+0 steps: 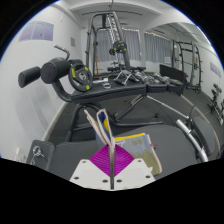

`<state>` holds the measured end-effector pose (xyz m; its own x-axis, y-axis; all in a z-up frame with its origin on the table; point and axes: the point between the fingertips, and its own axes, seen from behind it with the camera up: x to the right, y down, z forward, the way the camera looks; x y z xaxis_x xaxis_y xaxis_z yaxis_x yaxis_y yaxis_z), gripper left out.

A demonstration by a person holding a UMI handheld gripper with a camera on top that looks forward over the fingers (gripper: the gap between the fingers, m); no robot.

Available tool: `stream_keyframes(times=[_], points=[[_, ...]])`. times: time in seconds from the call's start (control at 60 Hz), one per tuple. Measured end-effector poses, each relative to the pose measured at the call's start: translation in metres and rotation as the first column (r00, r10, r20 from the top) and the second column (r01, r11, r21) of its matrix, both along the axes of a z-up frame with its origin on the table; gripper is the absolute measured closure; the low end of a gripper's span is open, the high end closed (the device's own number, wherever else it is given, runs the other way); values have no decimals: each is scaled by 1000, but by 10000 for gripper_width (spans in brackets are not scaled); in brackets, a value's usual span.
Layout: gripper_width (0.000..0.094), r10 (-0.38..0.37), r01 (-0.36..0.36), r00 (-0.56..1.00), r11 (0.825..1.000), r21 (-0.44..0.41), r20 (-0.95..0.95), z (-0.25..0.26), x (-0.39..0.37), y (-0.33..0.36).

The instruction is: Fold towel

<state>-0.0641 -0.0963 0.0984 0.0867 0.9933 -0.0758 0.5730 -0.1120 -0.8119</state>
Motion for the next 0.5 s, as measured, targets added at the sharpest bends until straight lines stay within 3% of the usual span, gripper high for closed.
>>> stream_keyframes(times=[0.25,0.45,0.483,0.5], points=[[912,-70,68,996,996,53,48,-51,4,97],[908,-73,67,995,994,88,71,-94,6,119],[852,-66,60,996,994,93,66,-95,6,120],[690,-67,61,996,993,97,61,-95,5,121]])
